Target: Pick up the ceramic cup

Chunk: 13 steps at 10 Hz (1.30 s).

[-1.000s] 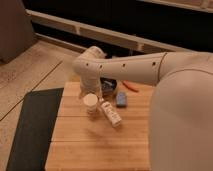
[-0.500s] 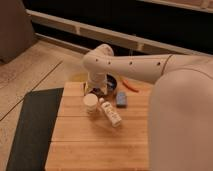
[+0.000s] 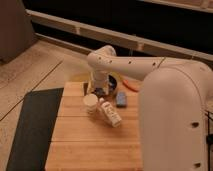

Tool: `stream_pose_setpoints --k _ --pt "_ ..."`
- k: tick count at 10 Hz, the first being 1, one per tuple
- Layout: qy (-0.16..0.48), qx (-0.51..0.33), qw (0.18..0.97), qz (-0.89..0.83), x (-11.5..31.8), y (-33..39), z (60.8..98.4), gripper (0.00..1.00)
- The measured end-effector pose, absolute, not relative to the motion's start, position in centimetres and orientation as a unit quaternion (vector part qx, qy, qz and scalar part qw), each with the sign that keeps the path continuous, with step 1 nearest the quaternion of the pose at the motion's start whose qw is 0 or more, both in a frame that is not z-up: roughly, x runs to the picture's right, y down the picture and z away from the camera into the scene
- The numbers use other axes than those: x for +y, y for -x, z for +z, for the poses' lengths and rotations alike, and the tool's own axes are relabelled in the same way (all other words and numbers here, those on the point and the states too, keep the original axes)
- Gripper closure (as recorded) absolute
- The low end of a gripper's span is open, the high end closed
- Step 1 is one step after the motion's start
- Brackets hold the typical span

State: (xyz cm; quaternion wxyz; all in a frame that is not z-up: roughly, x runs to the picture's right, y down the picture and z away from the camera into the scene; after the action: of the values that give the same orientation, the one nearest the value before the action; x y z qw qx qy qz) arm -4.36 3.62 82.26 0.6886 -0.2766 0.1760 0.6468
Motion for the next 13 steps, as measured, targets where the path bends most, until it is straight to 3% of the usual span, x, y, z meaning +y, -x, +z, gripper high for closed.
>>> stream_pose_setpoints --k 5,8,13 --pt "0.271 0.172 0.694 0.645 3.3 4.4 82.0 0.35" --pt "0.222 0.154 0.742 0.613 2.3 4.4 81.3 0.35" --pt "0.213 0.16 0.76 0.593 4.7 5.8 81.6 0.35"
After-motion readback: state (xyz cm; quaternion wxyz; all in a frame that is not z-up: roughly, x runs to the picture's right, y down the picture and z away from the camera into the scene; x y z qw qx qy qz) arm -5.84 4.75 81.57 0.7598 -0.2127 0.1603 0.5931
